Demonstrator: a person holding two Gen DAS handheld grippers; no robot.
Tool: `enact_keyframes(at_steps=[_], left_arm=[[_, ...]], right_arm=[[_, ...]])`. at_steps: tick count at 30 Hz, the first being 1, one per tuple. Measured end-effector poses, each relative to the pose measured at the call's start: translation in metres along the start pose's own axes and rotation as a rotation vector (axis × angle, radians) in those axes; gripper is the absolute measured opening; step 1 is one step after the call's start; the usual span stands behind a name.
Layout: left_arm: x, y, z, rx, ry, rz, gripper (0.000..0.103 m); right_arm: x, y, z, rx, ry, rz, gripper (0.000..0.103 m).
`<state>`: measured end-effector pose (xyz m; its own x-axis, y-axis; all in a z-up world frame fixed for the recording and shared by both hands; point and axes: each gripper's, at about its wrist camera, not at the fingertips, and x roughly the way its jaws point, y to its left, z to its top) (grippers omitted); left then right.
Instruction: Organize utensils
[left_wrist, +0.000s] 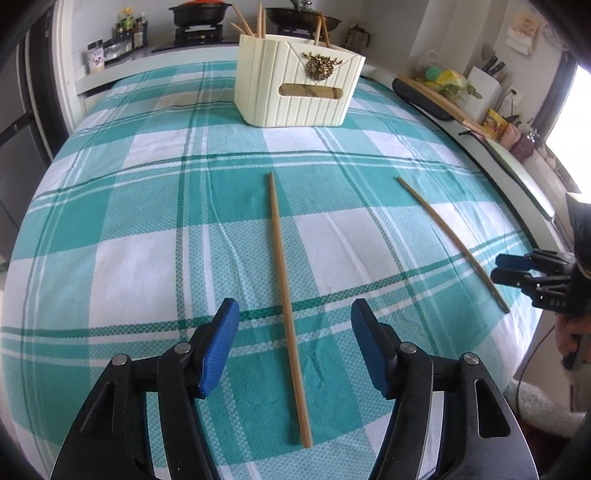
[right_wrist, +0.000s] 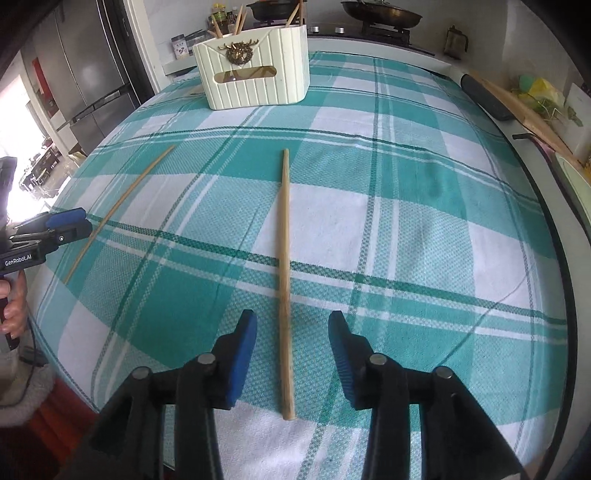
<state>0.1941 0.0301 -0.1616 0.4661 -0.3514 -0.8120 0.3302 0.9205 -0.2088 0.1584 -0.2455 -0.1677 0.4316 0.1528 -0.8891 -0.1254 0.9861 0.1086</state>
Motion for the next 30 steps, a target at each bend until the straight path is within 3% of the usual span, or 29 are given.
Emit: enact_keyframes(at_steps=[3, 11, 19, 20, 22, 23, 24, 27, 30], left_arm=[[0.005, 0.005, 0.014, 0.005, 0.036, -0.029, 0.068], [0.038, 0.006, 0.047, 0.085, 0.12, 0.046, 0.068], [0.073, 0.013, 0.071, 0.159, 0.202, 0.142, 0.064], [0.074, 0.012, 0.073, 0.165, 0.204, 0.14, 0.059], [0.075, 0.01, 0.078, 0.164, 0.197, 0.136, 0.03], [0.076, 0.01, 0.08, 0.161, 0.192, 0.135, 0.022], [0.077, 0.01, 0.083, 0.154, 0.189, 0.122, 0.006], [0.075, 0.012, 0.087, 0.126, 0.162, 0.1, 0.004], [0.049, 0.015, 0.089, 0.098, 0.085, 0.072, 0.003]], right_arm=[[0.003, -0.001, 0.014, -0.003, 0.032, 0.039, 0.041], [0.029, 0.014, 0.052, -0.113, 0.133, 0.03, 0.041], [0.069, 0.017, 0.1, -0.109, 0.184, 0.017, 0.043], [0.073, 0.021, 0.107, -0.12, 0.182, 0.01, 0.043], [0.082, 0.025, 0.121, -0.114, 0.175, 0.004, 0.035], [0.086, 0.026, 0.128, -0.112, 0.169, -0.01, 0.028], [0.09, 0.026, 0.135, -0.113, 0.162, -0.036, 0.01], [0.096, 0.017, 0.149, -0.046, 0.143, -0.012, 0.006], [0.076, 0.007, 0.154, 0.008, 0.076, 0.054, 0.006]])
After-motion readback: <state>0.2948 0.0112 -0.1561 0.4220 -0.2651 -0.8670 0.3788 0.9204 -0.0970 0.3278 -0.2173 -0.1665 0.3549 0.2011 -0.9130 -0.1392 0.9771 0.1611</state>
